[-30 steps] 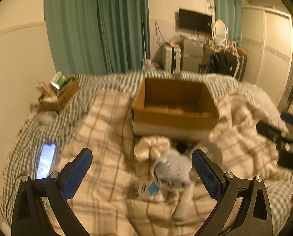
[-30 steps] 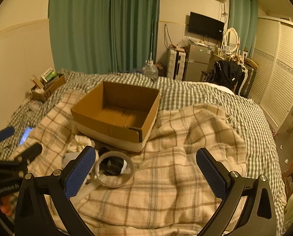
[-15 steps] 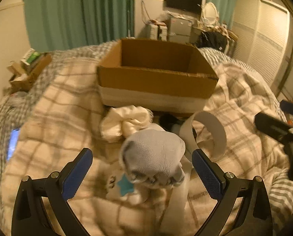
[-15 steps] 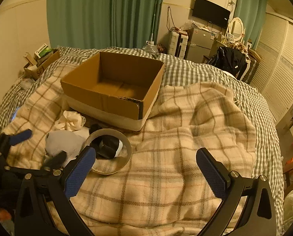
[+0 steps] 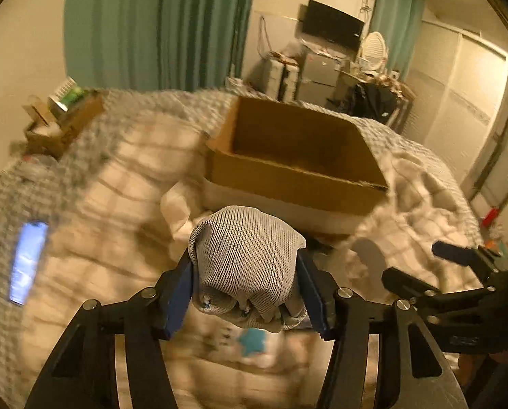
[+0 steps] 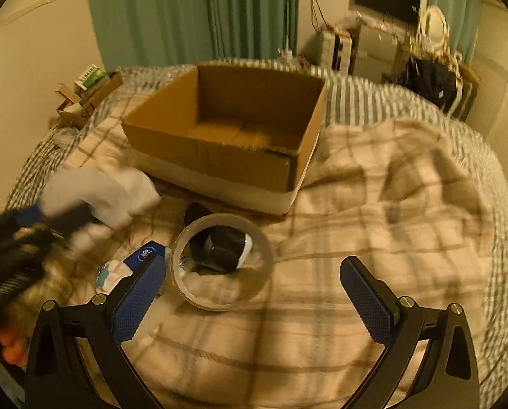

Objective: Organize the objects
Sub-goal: 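Grasp the grey knit sock with the left gripper while the right gripper grasps the clear tape roll, then carry the sock and tape roll over the box and open both grippers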

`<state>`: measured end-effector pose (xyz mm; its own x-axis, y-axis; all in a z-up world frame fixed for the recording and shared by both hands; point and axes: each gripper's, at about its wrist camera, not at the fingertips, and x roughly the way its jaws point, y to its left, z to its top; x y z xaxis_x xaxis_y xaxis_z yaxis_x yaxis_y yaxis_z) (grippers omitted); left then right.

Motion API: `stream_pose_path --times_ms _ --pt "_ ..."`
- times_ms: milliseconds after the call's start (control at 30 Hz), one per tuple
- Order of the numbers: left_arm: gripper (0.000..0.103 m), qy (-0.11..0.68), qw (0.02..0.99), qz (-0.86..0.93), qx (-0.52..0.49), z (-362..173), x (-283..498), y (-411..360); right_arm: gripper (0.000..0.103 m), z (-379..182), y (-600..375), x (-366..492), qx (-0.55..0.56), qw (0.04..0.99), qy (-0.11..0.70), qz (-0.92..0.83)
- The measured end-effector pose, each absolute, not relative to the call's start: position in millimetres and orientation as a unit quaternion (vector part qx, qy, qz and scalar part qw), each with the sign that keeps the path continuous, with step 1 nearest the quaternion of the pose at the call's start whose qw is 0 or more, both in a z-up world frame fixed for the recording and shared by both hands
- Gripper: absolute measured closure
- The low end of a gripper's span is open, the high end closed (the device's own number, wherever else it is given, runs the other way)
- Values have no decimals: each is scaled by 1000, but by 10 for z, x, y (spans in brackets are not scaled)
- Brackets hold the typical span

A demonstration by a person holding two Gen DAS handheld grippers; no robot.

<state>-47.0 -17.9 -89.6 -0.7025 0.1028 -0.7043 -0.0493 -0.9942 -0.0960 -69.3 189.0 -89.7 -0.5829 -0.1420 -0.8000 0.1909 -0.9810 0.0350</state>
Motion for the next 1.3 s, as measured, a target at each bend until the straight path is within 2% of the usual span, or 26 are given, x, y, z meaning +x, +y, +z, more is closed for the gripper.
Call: stream_pose_path --times_ms 400,467,500,567,833,933,1033,1133,1300 --pt "44 -18 30 914 -404 -995 -491 -271 1 -1456 1749 -1011 522 95 4 -847" --pt "44 -23 32 912 -408 -989 -460 -301 15 -1437 1748 -996 520 106 0 -847" --pt "44 -25 32 912 -409 -979 -445 -320 19 -1424 1750 -987 519 114 -1 -847" --pt "44 -29 27 911 -411 -945 -399 -360 19 -1346 1746 -928 516 118 4 -849" --pt "44 -56 56 914 -398 -619 -290 -380 19 -575 1707 -628 448 137 52 -882" --pt "44 -70 79 917 -384 -342 -349 -404 19 -147 1766 -638 413 140 48 -899" --pt "44 -48 87 928 -360 2 -446 -374 19 282 1765 -721 376 146 44 -914" --pt "44 -74 118 931 -338 342 -575 -411 19 670 1733 -812 336 148 49 -929" --pt "44 -73 125 942 -301 642 -903 -342 19 1053 1708 -1064 289 146 49 -945"
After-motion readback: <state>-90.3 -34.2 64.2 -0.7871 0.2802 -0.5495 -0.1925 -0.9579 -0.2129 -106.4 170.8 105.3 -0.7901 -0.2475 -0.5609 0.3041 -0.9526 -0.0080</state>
